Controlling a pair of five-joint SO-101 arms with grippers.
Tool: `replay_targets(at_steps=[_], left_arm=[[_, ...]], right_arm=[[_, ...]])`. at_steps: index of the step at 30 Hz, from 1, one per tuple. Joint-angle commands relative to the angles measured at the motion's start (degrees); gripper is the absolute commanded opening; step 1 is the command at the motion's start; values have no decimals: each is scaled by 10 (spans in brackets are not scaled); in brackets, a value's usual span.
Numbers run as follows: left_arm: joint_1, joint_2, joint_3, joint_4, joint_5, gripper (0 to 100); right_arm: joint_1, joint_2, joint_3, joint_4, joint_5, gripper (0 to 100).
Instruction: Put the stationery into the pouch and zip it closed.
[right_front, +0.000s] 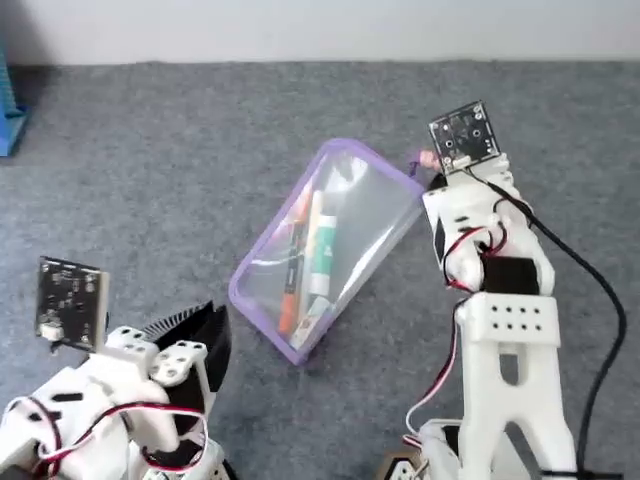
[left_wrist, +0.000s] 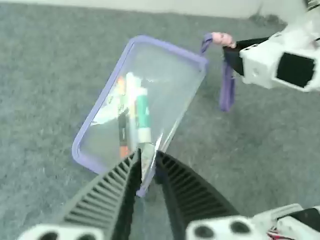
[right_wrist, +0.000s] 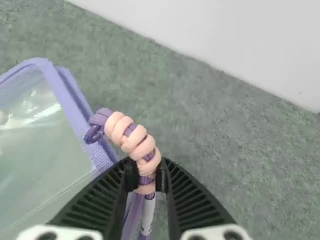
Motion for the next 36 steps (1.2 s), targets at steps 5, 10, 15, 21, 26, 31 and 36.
replay_targets(at_steps=[5, 10, 15, 21, 26, 31, 36], left_arm=[[-120, 2, 6, 9, 4, 332], [-186, -2, 17, 5, -3, 337], [-251, -2, 56, 1, -30, 303], [-296, -2, 143, -60, -91, 6], [-310, -49, 177, -69, -90, 13], [-314, -170, 293, -109, -128, 13], [-310, -284, 415, -179, -188, 14]], right_arm=[[9, -86, -11, 114, -5, 230], [6, -160, -11, 201, -105, 336], [6, -229, -11, 284, -169, 269], [6, -296, -11, 365, -233, 23], [7, -361, 25, 419, -269, 31], [7, -457, 99, 422, -271, 9], [5, -555, 195, 419, -269, 8]])
